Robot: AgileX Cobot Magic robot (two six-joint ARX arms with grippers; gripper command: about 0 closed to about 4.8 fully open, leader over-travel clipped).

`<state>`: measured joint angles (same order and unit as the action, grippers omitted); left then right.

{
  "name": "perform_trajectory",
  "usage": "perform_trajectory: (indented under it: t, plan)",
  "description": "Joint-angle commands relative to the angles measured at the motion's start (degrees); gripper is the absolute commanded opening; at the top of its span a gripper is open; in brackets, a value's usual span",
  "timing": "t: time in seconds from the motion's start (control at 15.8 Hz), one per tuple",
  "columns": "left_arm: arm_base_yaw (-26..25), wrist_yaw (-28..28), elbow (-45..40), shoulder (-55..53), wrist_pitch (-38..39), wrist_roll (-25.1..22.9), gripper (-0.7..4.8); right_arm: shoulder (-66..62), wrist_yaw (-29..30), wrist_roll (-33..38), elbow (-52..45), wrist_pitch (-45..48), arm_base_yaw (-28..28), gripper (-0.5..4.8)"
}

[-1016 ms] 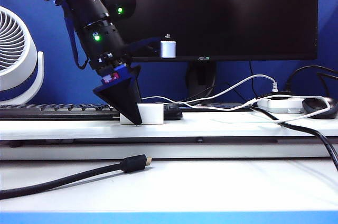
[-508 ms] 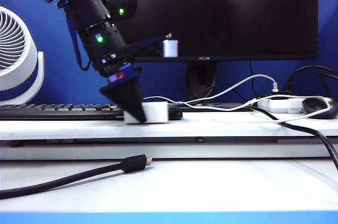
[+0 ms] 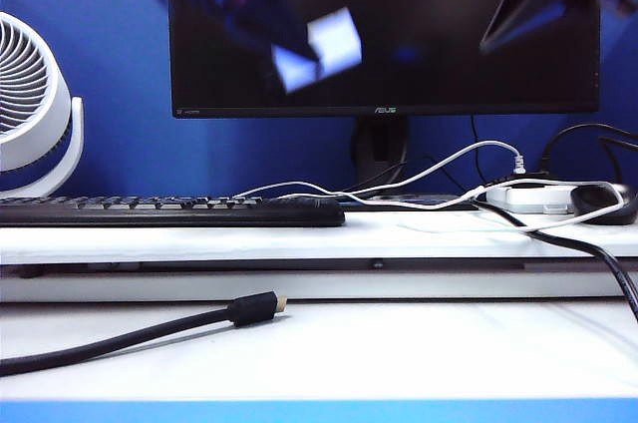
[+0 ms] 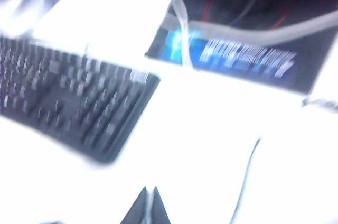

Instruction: Pick up the Type-C charging cable and the charging base, insert one end of the Type-C charger into the corresponding slot on the base, and finally place the plugged-in charger back on the table.

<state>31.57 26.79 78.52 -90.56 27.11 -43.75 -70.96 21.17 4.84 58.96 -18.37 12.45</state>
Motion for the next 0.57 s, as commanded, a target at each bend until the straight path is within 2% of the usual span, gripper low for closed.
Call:
perform_trajectory:
  t: [0.06,0.13,0.19,0.25,0.32,0.57]
  plan:
    - [-0.15,-6.91,0.42,5.9,-7.8,5.7,2.68,-4.5,1.01,-0.2,0.31,1.01,3.56,-0.01]
    - [-0.33,-7.15,0.72,8.22,-9.33,7.45,2.68,-7.02,1.01,-0.22,0.31,1.03,6.01,0.0]
    - [-0.39,-8.07,0.72,10.14,-10.58,8.83,2.68,-9.27,0.26,-0.2,0.31,1.07,8.85,0.51]
    - [-0.42,-9.18,0.72,11.54,-11.52,9.68,2.68,-10.91,-1.38,-0.15,0.33,1.09,10.4,1.61]
    - [-0.42,-10.23,0.72,13.0,-12.61,10.75,2.68,-12.74,-3.37,0.04,0.33,1.46,11.8,2.36]
    - [-0.42,-12.66,0.72,17.35,-16.87,16.72,2.68,-18.01,-10.1,6.91,0.33,4.11,13.46,2.34]
